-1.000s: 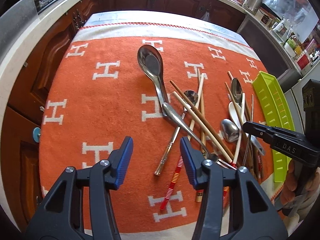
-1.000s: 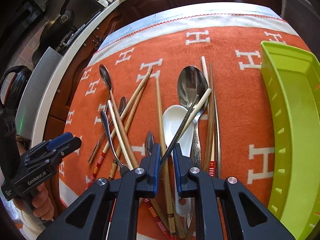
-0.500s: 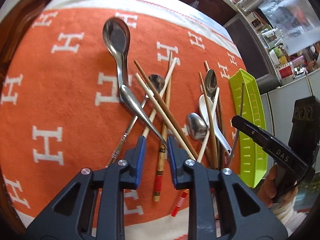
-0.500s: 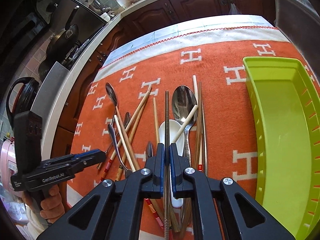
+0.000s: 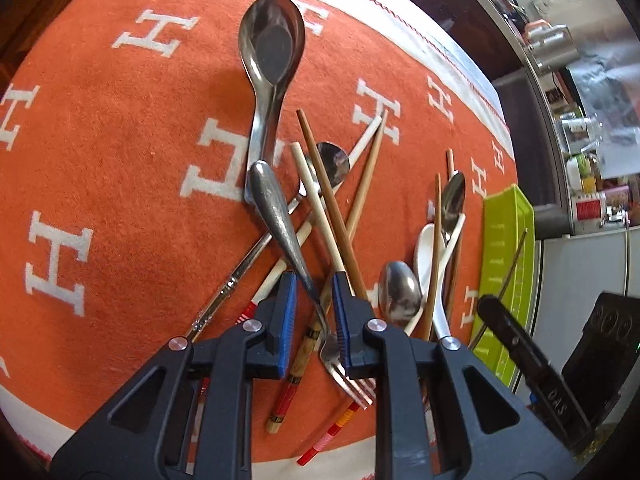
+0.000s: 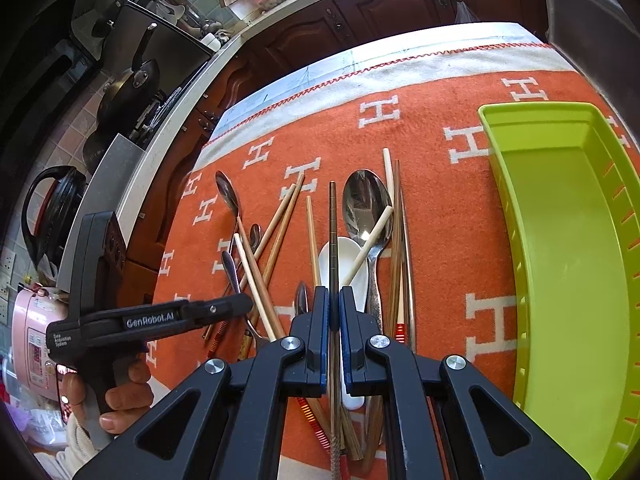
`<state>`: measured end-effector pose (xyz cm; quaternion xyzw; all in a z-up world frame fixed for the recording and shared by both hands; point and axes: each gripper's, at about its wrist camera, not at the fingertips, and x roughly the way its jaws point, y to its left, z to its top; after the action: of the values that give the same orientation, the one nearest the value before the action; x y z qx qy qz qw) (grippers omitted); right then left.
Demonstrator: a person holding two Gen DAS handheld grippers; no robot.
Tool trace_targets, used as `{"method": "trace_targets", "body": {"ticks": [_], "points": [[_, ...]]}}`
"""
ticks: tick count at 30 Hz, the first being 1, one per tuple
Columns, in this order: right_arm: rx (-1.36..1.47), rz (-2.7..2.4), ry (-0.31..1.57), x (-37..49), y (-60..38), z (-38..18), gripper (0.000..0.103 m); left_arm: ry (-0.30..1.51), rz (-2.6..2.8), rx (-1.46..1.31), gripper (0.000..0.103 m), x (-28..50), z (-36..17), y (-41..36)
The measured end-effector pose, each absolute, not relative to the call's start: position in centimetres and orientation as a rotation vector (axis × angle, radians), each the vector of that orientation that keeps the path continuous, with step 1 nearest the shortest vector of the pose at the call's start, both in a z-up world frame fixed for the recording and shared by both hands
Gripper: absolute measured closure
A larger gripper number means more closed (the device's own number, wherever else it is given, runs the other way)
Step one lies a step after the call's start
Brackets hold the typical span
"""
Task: Organize utensils
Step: 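Lower the left gripper onto the pile and grasp a metal fork, then carry the fork with the left gripper into the green tray and release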
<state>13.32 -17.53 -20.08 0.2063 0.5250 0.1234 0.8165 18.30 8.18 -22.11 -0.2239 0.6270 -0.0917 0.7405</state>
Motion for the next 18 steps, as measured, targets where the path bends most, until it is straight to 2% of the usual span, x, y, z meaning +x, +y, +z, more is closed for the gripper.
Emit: {"method": "trace_targets", "body": {"ticks": [1,7,18], "points": [[0.442,0.261,1.120,13.3,-17.7,-20.1,0.098,1.368,-0.181,-0.483,0.096,18.3,-22.1,8.0],[0.448,0.269,1.108,12.5,-18.2,-19.8,0.098,1.328,-0.124,-0.472,0.103,17.6,-21.3,7.9],[0.506,0.295,1.045,8.5,-21.3,-16.3,0.098,1.286,-0.249,-0.301,0.103,12.7,-15.4,4.7]]}}
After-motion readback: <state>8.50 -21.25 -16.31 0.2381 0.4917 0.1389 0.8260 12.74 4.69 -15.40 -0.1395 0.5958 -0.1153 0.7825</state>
